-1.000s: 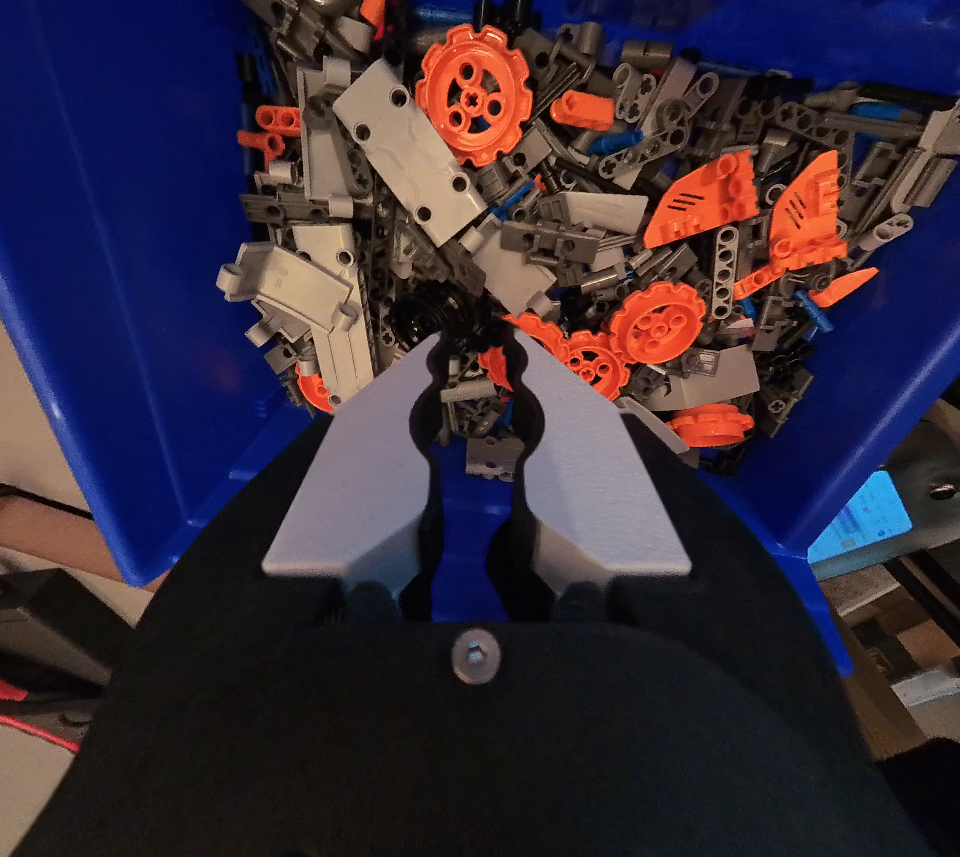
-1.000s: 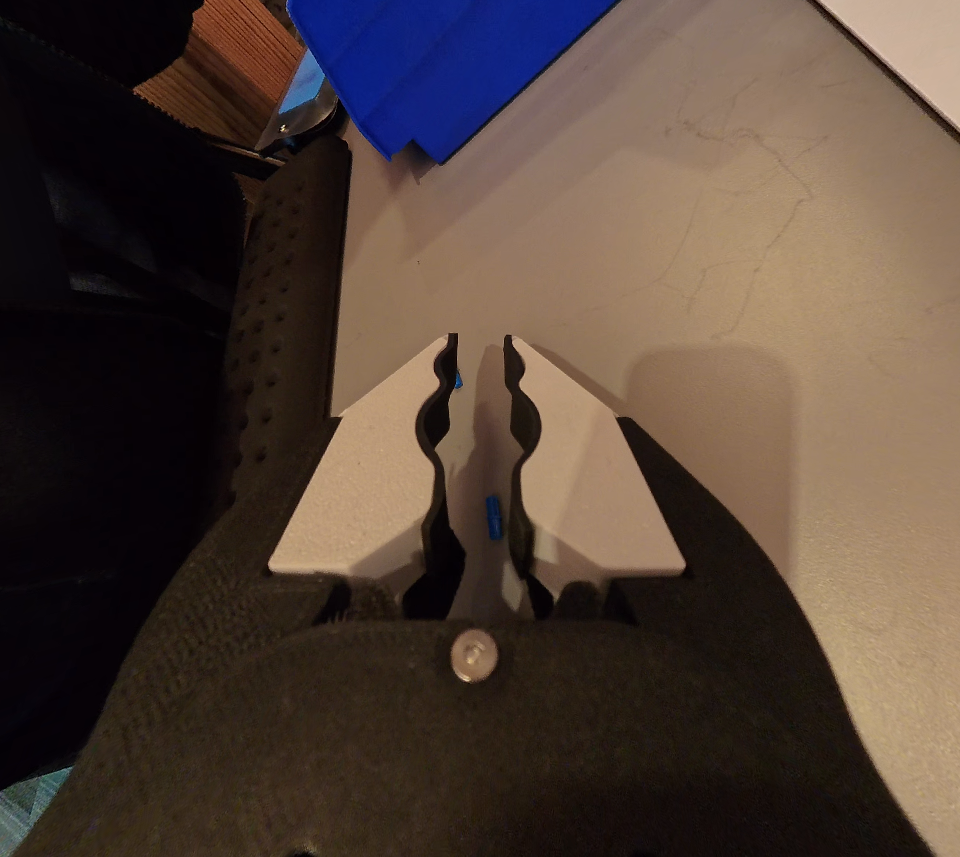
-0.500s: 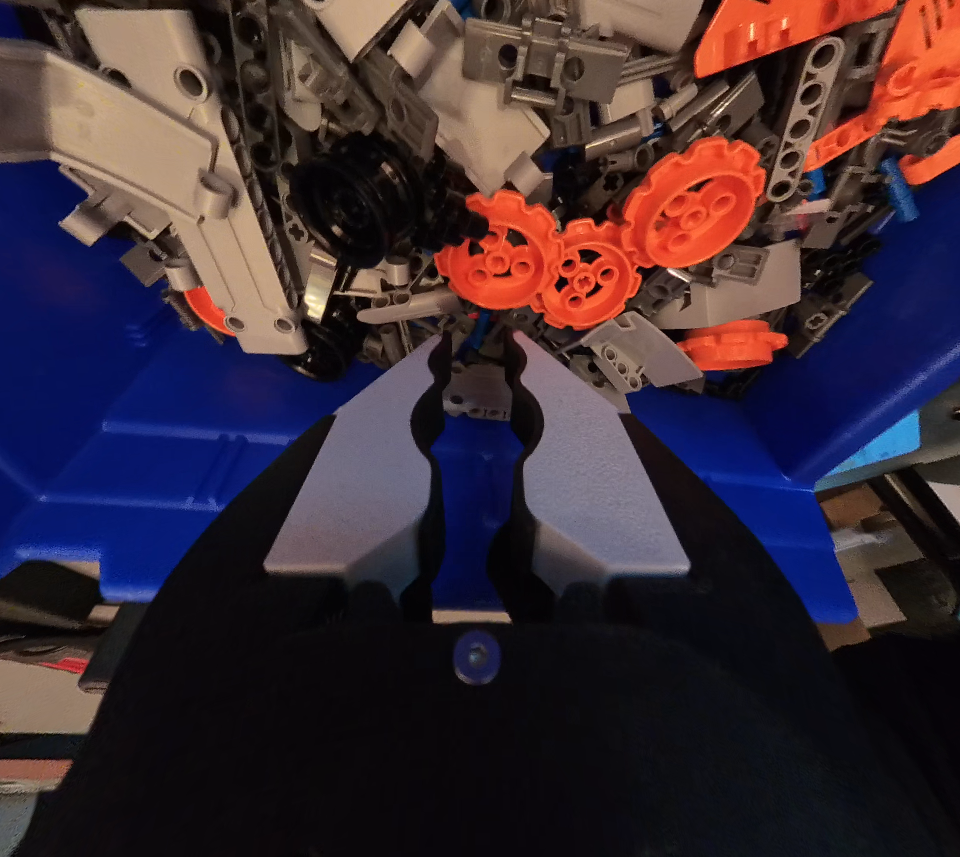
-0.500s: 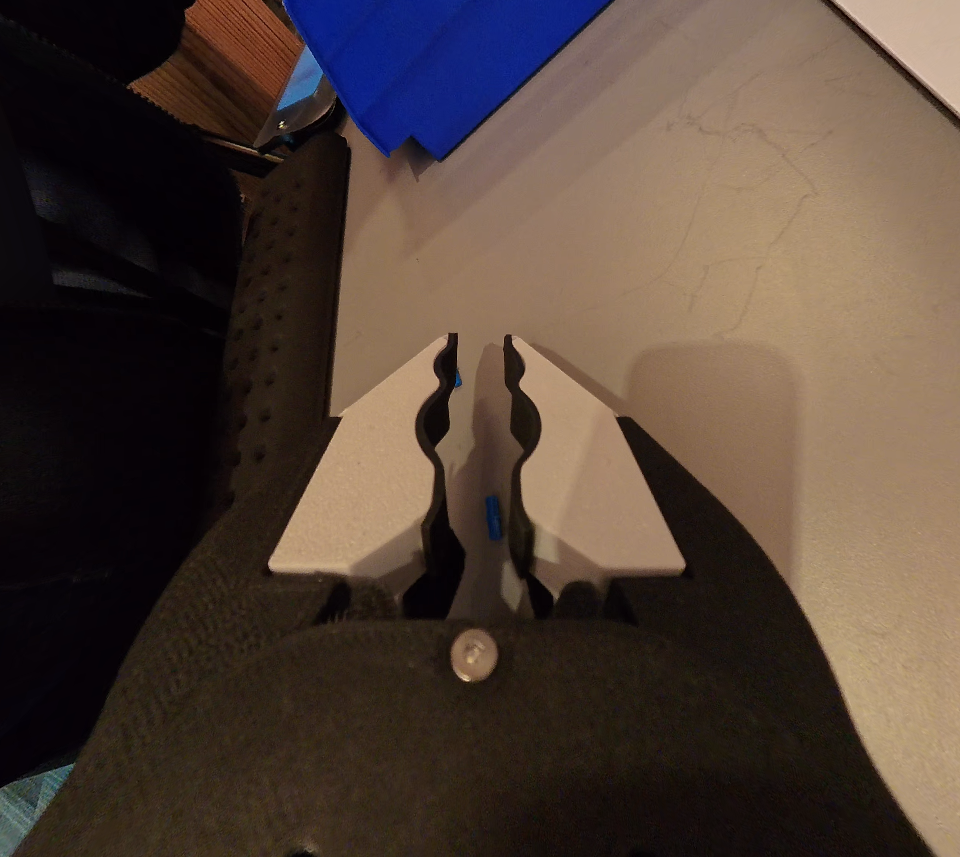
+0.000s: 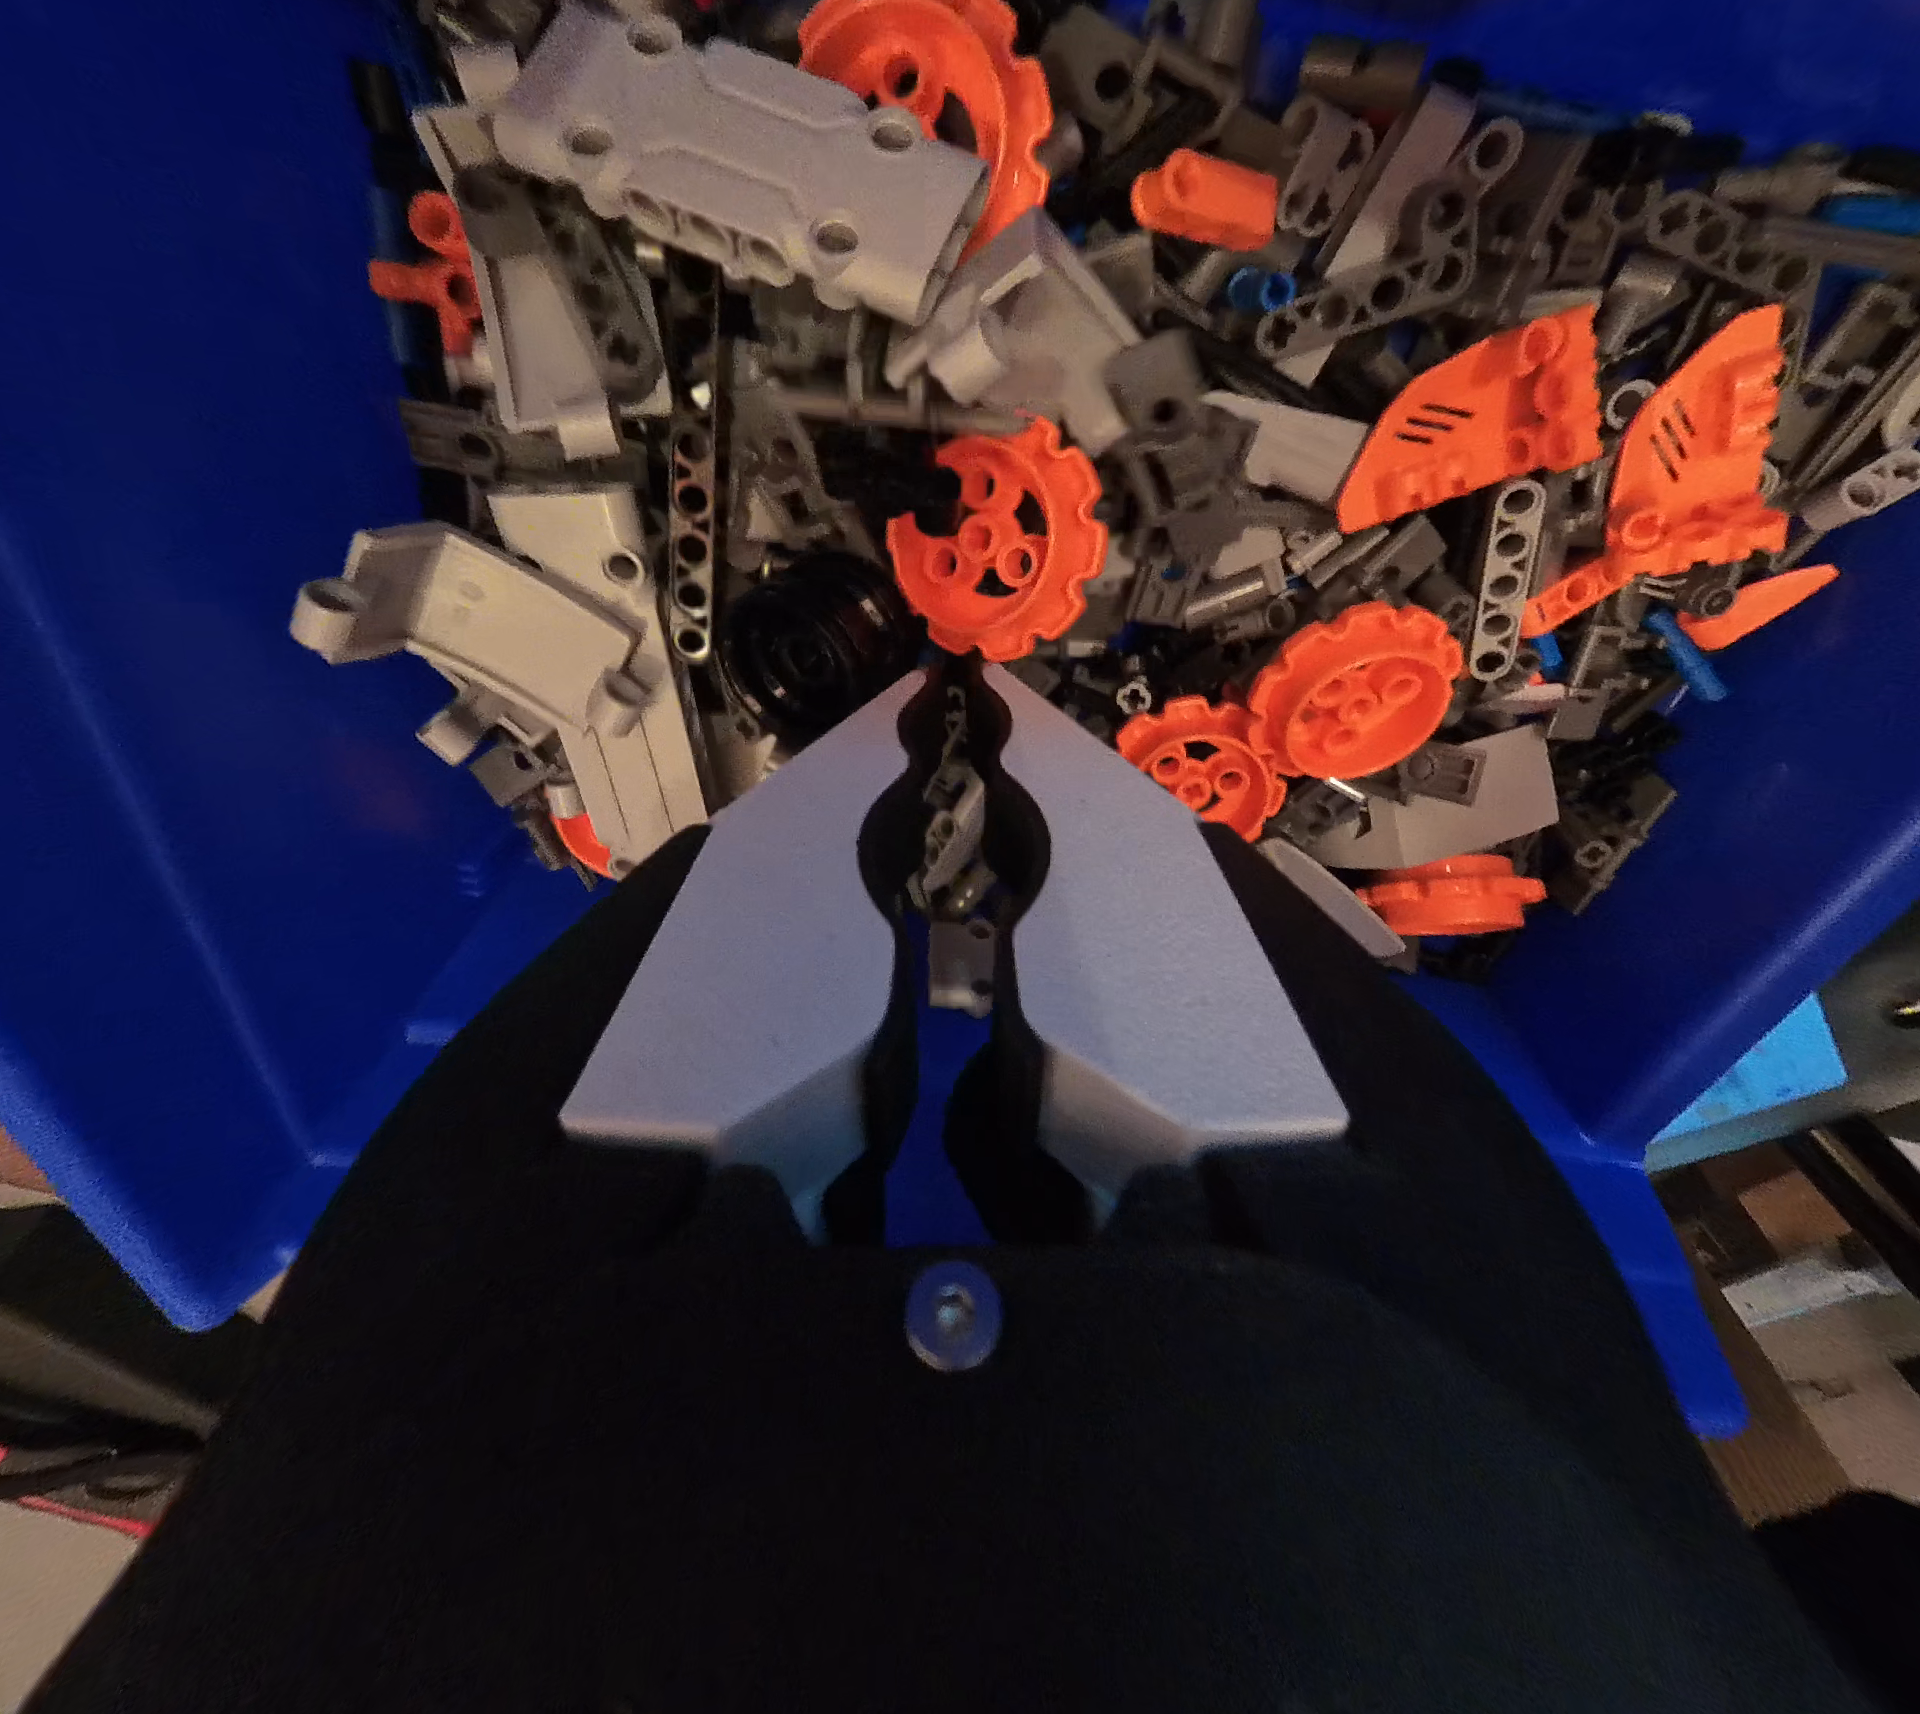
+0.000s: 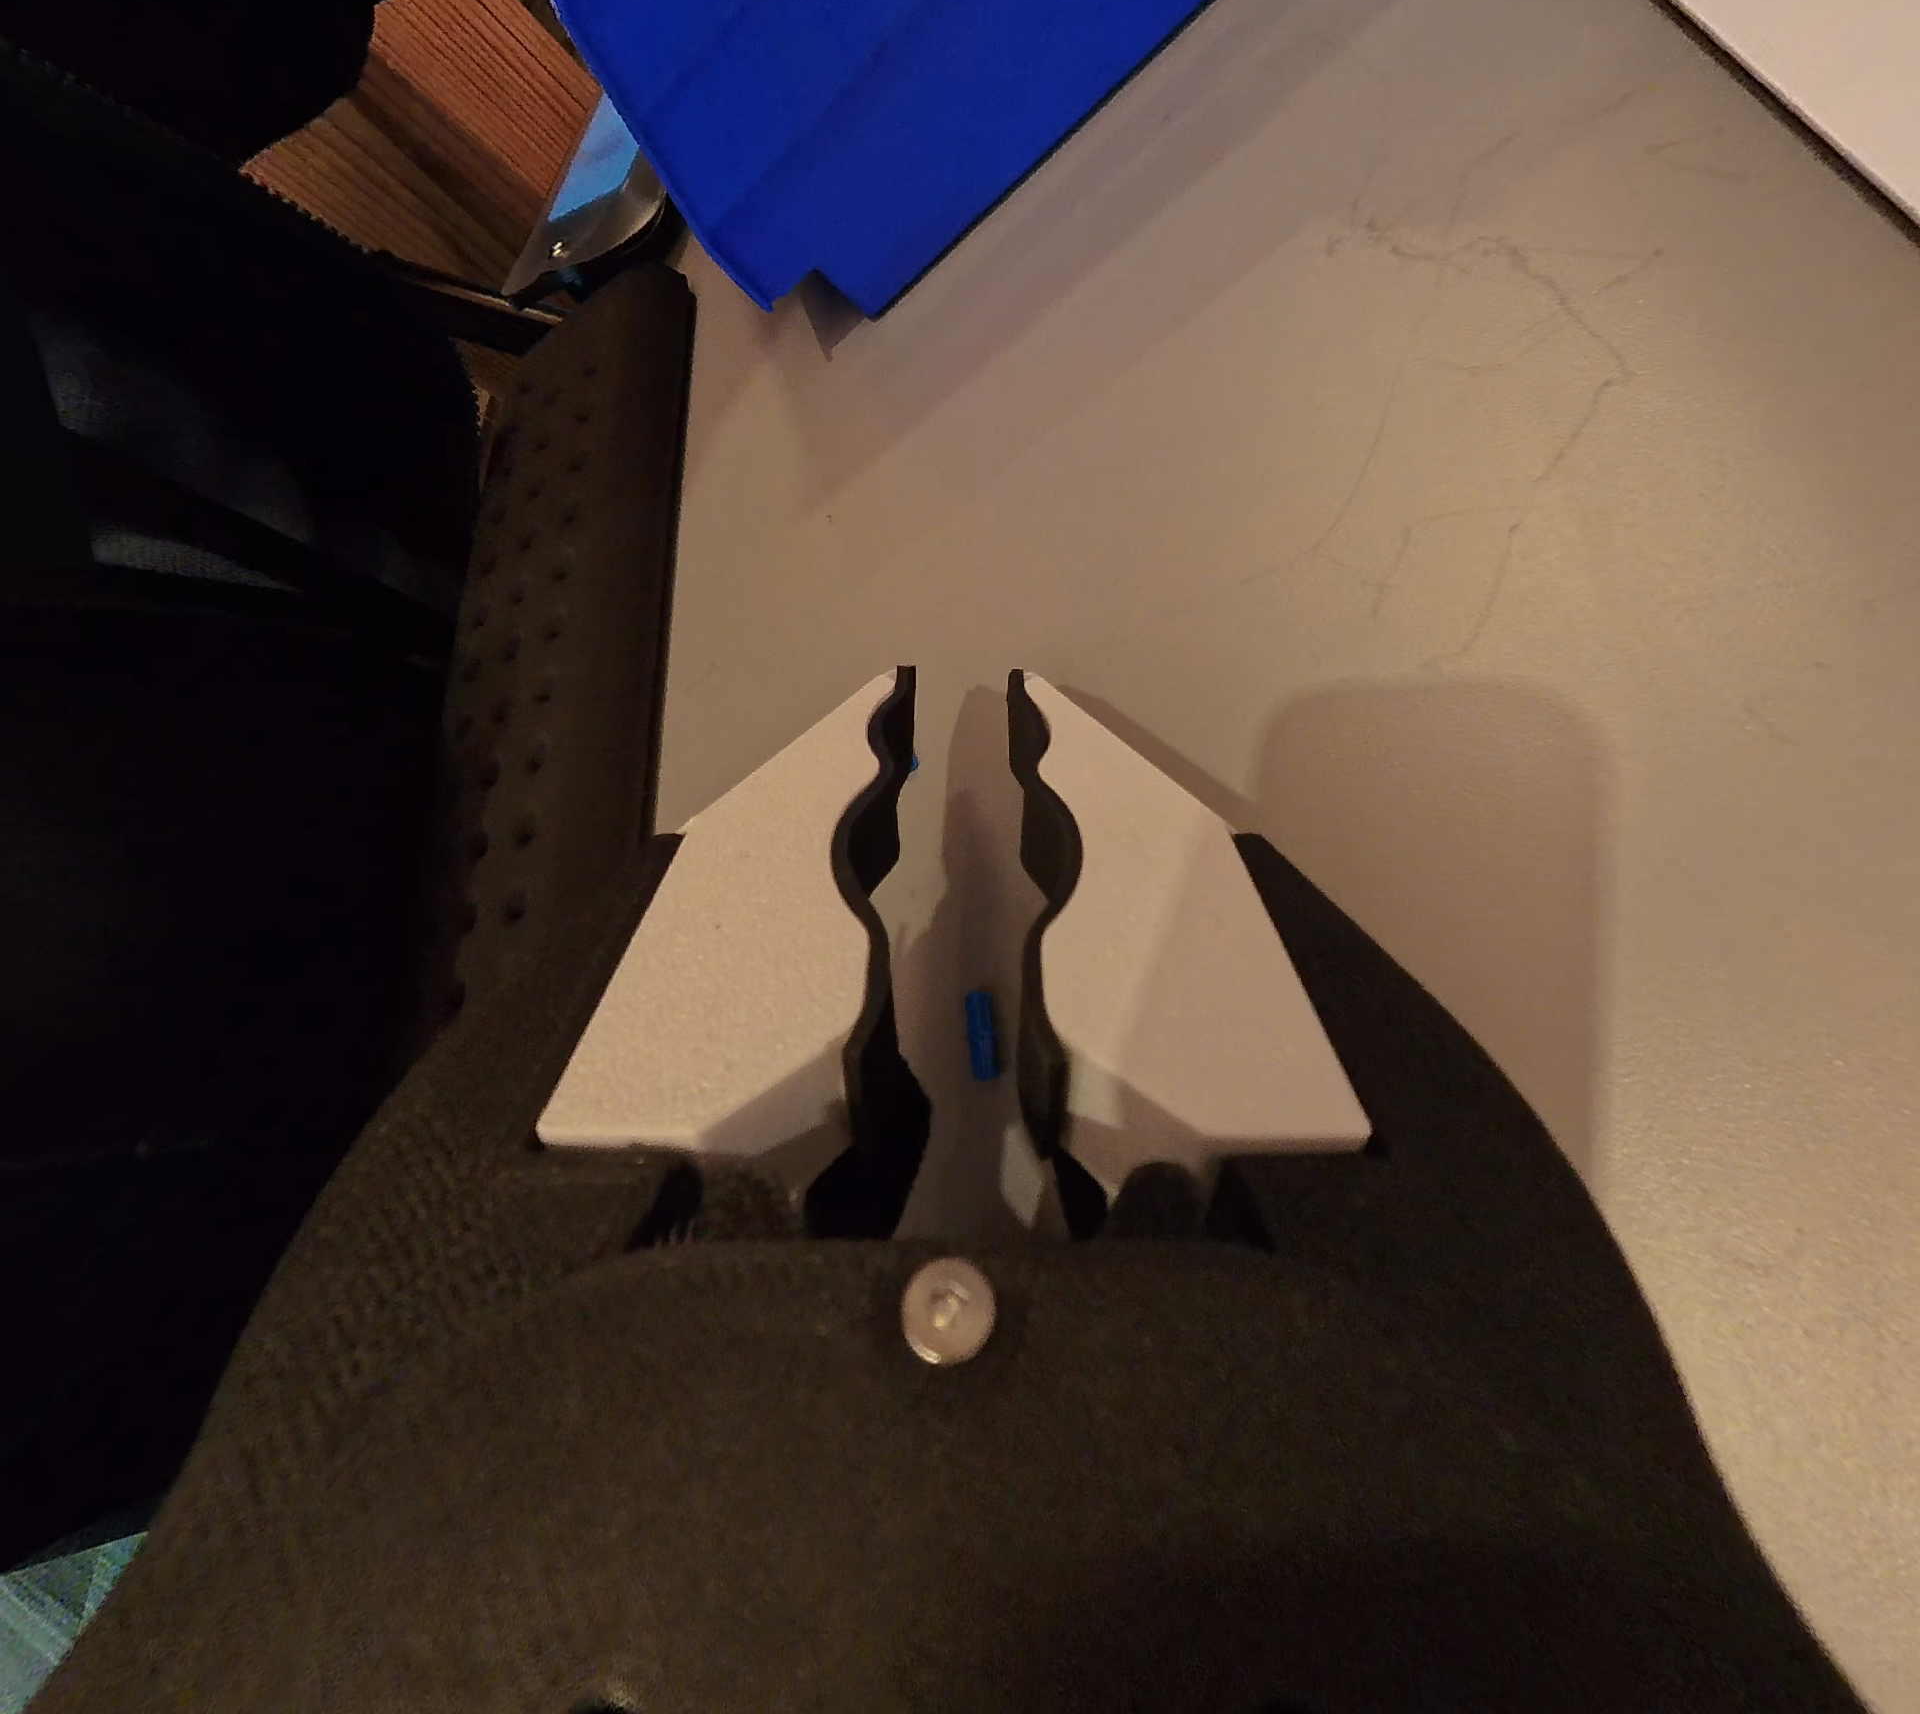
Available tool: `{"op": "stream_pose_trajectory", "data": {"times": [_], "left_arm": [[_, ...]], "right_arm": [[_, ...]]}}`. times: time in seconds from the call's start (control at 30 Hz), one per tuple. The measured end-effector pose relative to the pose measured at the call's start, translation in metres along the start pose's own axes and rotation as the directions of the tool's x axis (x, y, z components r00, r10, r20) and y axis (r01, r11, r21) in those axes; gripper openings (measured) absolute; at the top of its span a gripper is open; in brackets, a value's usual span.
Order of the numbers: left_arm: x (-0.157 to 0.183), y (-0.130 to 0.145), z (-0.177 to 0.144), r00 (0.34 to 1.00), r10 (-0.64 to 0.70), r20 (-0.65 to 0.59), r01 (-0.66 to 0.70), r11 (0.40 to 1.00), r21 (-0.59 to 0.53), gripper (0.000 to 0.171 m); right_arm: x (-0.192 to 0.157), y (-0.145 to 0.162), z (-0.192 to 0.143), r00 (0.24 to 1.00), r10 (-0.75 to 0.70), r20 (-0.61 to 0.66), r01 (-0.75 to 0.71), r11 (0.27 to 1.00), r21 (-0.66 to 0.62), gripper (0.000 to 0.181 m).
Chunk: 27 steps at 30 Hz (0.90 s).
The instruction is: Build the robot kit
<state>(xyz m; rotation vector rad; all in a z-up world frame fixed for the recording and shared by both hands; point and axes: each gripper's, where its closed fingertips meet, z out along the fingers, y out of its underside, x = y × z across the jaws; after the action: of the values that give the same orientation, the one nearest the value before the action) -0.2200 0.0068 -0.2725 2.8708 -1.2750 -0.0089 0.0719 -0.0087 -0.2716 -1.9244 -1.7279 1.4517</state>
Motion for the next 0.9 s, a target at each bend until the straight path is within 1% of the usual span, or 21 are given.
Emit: {"op": "stream_pose_trajectory", "data": {"times": [0.03,0.1,0.17,0.27,0.4,0.53,0.7,0.8,0.9], "left_arm": [[-0.001,-0.004,0.0,1.0,0.003,0.005,-0.003,1.0,0.018,0.001],[0.001,-0.008,-0.003,1.0,0.008,0.003,-0.008,0.999,0.046,0.007],[0.001,-0.008,-0.008,1.0,0.014,0.019,-0.015,0.998,0.062,0.013],[0.002,-0.002,-0.016,1.0,0.004,0.026,-0.006,0.998,0.066,0.015],[0.008,0.02,-0.017,1.0,-0.009,0.003,0.009,1.0,0.003,0.014],[0.016,0.04,-0.001,0.999,-0.028,-0.034,0.025,0.996,-0.086,0.015],[0.033,0.042,0.016,0.997,0.006,-0.083,-0.016,0.993,-0.115,0.009],[0.044,0.038,0.016,0.994,0.026,-0.11,-0.037,0.995,-0.095,0.006],[0.064,0.037,0.012,0.979,0.069,-0.192,-0.085,0.994,-0.075,0.006]], "right_arm": [[0.0,0.0,0.0,1.0,0.0,0.0,0.0,1.0,0.0,0.015],[0.0,0.0,0.0,1.0,-0.001,-0.001,0.001,1.0,0.001,0.015],[0.0,0.0,-0.001,1.0,0.0,-0.001,0.0,1.0,0.003,0.015],[0.0,0.0,-0.001,1.0,-0.001,-0.001,0.001,1.0,0.003,0.015],[0.0,-0.001,-0.001,1.0,-0.001,-0.002,0.001,1.0,0.004,0.015],[0.0,0.0,0.0,1.0,-0.002,0.0,0.002,1.0,0.0,0.015],[0.0,-0.001,-0.001,1.0,-0.002,-0.002,0.002,1.0,0.002,0.015],[0.001,0.0,0.0,1.0,0.001,-0.001,-0.001,1.0,0.0,0.016],[0.0,0.0,0.0,1.0,0.001,0.0,-0.001,1.0,0.0,0.015]]}}
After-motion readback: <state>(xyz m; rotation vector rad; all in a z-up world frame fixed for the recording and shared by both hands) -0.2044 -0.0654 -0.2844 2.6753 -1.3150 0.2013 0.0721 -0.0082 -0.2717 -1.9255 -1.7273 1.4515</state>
